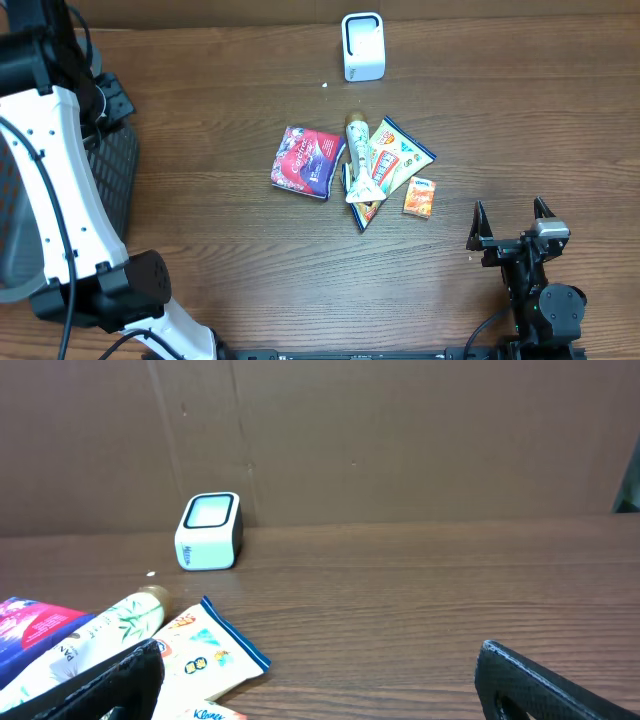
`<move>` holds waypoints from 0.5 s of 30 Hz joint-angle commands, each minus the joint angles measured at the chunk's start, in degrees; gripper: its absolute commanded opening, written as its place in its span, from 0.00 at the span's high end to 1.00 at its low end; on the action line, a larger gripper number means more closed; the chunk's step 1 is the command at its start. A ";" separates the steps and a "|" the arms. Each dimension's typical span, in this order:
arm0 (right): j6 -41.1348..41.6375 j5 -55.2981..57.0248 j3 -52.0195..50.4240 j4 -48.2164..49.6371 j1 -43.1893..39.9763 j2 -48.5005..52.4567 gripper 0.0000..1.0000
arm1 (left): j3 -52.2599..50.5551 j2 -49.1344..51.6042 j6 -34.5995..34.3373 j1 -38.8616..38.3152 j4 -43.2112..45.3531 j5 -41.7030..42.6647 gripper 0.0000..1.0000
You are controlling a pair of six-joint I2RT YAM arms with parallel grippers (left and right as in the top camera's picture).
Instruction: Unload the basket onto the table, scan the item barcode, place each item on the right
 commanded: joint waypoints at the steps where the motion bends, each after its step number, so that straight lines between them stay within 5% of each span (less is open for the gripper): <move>1: -0.24 -0.02 -0.59 0.37 -0.33 -0.68 0.00 | 2.99 -4.83 1.97 -0.17 -0.15 12.07 0.96; 6: -0.26 -0.02 -0.61 0.37 -0.33 -0.68 0.00 | 2.89 -9.70 7.45 -1.38 -0.15 30.14 0.85; 7: -0.24 -0.02 -0.61 0.37 -0.33 -0.68 0.00 | 2.78 -10.47 9.22 -2.56 -0.15 33.66 0.75; 10: -0.26 -0.02 -0.61 0.37 -0.33 -0.68 0.00 | 2.05 -12.04 11.39 -8.48 -0.15 35.54 0.21; 12: -0.26 -0.02 -0.61 0.37 -0.33 -0.68 0.00 | 1.75 -12.17 11.34 -13.49 -0.15 33.18 0.00; 15: -0.26 -0.02 -0.61 0.37 -0.33 -0.68 0.00 | 0.98 -11.69 10.86 -21.22 -0.13 29.73 0.00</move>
